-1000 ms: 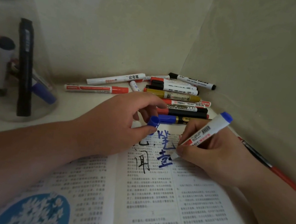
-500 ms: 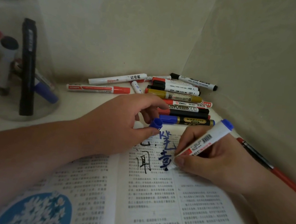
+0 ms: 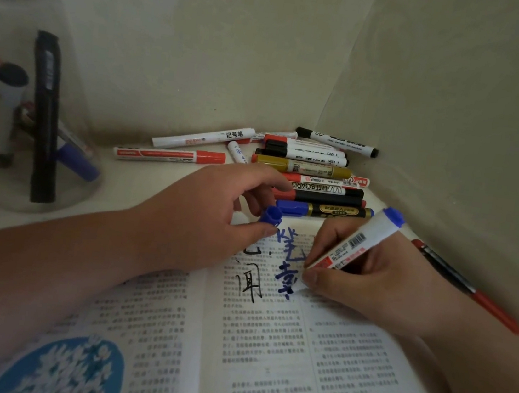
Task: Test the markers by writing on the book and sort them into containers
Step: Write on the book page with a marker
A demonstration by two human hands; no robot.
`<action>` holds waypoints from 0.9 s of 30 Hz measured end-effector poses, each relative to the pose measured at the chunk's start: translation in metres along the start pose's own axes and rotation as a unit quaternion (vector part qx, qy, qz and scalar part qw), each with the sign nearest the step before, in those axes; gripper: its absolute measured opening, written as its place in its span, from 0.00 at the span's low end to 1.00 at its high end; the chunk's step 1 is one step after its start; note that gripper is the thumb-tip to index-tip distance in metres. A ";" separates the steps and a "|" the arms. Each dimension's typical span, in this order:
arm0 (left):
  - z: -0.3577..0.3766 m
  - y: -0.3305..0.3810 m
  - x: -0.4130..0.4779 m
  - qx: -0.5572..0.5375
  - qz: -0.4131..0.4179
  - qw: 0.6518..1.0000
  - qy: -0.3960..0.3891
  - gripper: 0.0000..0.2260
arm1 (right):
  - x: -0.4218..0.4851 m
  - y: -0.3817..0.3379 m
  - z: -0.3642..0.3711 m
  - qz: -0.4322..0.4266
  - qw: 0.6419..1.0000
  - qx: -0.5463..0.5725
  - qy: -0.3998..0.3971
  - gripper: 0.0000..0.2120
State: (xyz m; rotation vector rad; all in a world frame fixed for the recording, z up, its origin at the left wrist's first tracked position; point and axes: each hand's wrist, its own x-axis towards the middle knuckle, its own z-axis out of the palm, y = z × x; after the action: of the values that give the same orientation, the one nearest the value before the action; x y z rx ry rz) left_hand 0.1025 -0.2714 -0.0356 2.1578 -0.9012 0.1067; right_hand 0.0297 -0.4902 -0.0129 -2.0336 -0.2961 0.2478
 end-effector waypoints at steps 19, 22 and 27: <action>0.000 0.000 0.000 -0.002 -0.009 1.000 -0.003 0.21 | 0.001 0.001 -0.002 0.007 1.000 0.004 -0.021 0.07; -0.001 0.001 0.000 -0.008 -0.008 1.000 0.001 0.22 | 0.001 0.002 -0.001 0.000 1.000 -0.012 -0.003 0.08; -0.002 0.005 -0.002 -0.047 -0.007 0.999 -0.006 0.24 | 0.005 0.012 -0.006 -0.057 0.989 0.114 0.077 0.07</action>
State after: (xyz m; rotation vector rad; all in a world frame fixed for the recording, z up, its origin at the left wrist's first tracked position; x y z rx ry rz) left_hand 0.0987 -0.2710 -0.0317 2.0788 -0.8818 0.0436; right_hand 0.0374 -0.4986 -0.0207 -1.7918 -0.2737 0.0499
